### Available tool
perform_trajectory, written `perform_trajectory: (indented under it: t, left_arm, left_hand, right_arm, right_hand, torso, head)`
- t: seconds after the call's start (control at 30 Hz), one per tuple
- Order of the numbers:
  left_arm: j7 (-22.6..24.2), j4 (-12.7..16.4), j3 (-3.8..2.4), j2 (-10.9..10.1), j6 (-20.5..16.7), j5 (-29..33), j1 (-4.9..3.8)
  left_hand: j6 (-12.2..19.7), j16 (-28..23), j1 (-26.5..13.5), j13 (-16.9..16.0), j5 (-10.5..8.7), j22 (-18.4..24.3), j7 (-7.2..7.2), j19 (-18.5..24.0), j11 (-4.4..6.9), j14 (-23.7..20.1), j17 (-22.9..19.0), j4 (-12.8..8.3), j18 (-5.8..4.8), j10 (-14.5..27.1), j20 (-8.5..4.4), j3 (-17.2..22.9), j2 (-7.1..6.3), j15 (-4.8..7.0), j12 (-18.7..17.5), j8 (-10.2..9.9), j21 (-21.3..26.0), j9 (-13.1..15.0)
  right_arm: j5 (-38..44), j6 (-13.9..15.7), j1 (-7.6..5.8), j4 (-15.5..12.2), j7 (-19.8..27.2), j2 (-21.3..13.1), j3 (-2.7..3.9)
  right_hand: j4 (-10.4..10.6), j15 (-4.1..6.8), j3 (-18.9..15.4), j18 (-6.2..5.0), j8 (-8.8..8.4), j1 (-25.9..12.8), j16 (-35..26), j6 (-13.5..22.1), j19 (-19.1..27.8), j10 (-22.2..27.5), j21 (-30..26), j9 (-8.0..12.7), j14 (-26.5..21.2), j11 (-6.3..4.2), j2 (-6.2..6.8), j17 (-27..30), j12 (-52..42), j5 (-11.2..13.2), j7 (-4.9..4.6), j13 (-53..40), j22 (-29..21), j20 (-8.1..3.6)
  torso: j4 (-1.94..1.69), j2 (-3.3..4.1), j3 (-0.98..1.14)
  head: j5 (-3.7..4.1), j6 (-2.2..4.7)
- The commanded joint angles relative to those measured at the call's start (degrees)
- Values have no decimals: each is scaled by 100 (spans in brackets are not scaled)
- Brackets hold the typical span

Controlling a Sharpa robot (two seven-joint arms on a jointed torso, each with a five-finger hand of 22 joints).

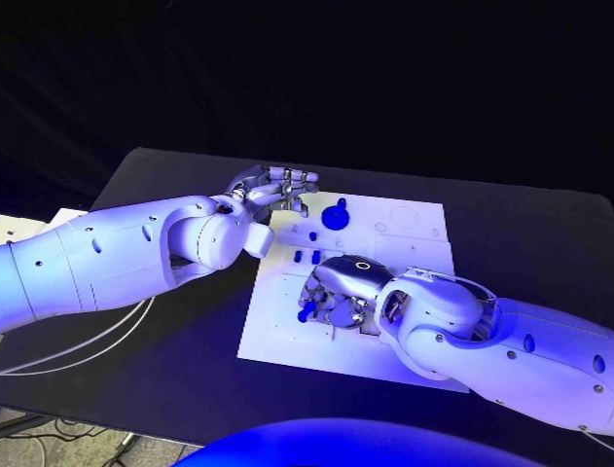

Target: Assemble the parts on the task board

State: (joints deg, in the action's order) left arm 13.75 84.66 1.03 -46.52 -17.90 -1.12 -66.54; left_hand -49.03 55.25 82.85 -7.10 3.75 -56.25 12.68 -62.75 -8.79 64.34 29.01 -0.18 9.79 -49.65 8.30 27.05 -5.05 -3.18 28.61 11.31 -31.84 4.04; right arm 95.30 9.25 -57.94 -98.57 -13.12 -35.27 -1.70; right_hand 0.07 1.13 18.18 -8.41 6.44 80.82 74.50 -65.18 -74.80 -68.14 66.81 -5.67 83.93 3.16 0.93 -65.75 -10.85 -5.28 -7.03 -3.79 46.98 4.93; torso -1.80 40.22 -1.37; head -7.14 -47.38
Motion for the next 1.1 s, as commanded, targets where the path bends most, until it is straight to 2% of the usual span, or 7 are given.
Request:
perform_trajectory:
  t: [0.03,0.23,0.5,0.6,0.7,0.77,1.1]
  left_arm:
    - [19,13,-4,2,95,-17,-2]
    - [15,10,-4,1,95,-17,-2]
    - [12,4,-4,16,99,-17,-2]
    - [11,-2,-4,26,98,-17,-2]
    - [14,-11,-4,36,96,-17,-2]
    - [15,-17,-4,41,95,-17,-2]
    - [-10,-34,-4,56,108,-17,-2]
  left_hand:
    - [36,27,-21,8,19,-1,61,0,13,-33,-6,-15,66,34,19,-25,16,6,11,21,-19,8]
    - [36,27,-21,8,19,-1,61,0,13,-33,-6,-15,66,34,19,-25,16,6,11,21,-19,8]
    - [36,27,-21,8,19,-1,61,0,13,-33,-6,-15,66,34,19,-25,16,6,11,21,-19,8]
    - [36,27,-21,8,19,-1,61,0,13,-33,-6,-15,66,34,19,-25,16,6,11,21,-19,8]
    - [36,27,-21,8,19,-1,61,0,13,-33,-6,-15,66,34,19,-25,16,6,11,21,-19,8]
    - [36,27,-21,8,19,-1,61,0,13,-33,-6,-15,66,34,19,-25,16,6,11,21,-19,8]
    - [53,30,-16,11,19,-1,63,6,11,-44,-12,-29,67,49,20,-28,9,6,30,42,-18,8]
  right_arm:
    - [196,-145,12,-6,-133,0,-11]
    - [190,5,13,-35,-147,18,-12]
    - [177,-143,12,-29,-218,79,-18]
    - [166,-216,12,-4,-256,110,-35]
    - [127,-194,13,13,-255,124,-56]
    - [103,-148,14,17,-236,127,-66]
    - [9,223,21,-17,-125,124,-87]
  right_hand:
    - [-1,22,37,85,8,-32,14,-34,12,-19,3,-6,218,17,-1,-7,22,-14,1,-6,5,-23]
    - [10,22,28,84,13,-64,17,-43,13,-35,6,-11,219,18,16,-8,22,-27,3,-10,7,-22]
    - [34,15,9,79,-4,-125,11,-12,31,-17,-10,-7,215,26,55,7,48,-30,-6,-8,-23,-19]
    - [74,-27,-28,72,-91,-213,48,143,78,107,-53,27,222,77,131,-40,126,-41,-69,5,-93,3]
    - [89,-136,-62,31,-264,-270,-76,463,244,494,-229,106,142,208,252,145,315,-116,-201,27,-371,62]
    - [87,-195,-94,0,-291,-288,-171,628,365,715,-354,147,68,280,316,286,392,-194,-256,21,-561,113]
    - [65,-254,-217,-41,-288,-304,-246,885,479,1004,-473,187,-24,351,407,429,379,-327,-319,10,-738,190]
  torso:
    - [-3,1,2]
    - [5,2,4]
    - [-2,-2,-4]
    - [-6,-2,-7]
    - [-11,-2,-5]
    - [-8,-2,-2]
    - [-2,-3,2]
  head:
    - [-4,-14]
    - [-8,-19]
    - [5,-32]
    - [10,-33]
    - [16,-28]
    - [11,-35]
    - [4,-45]
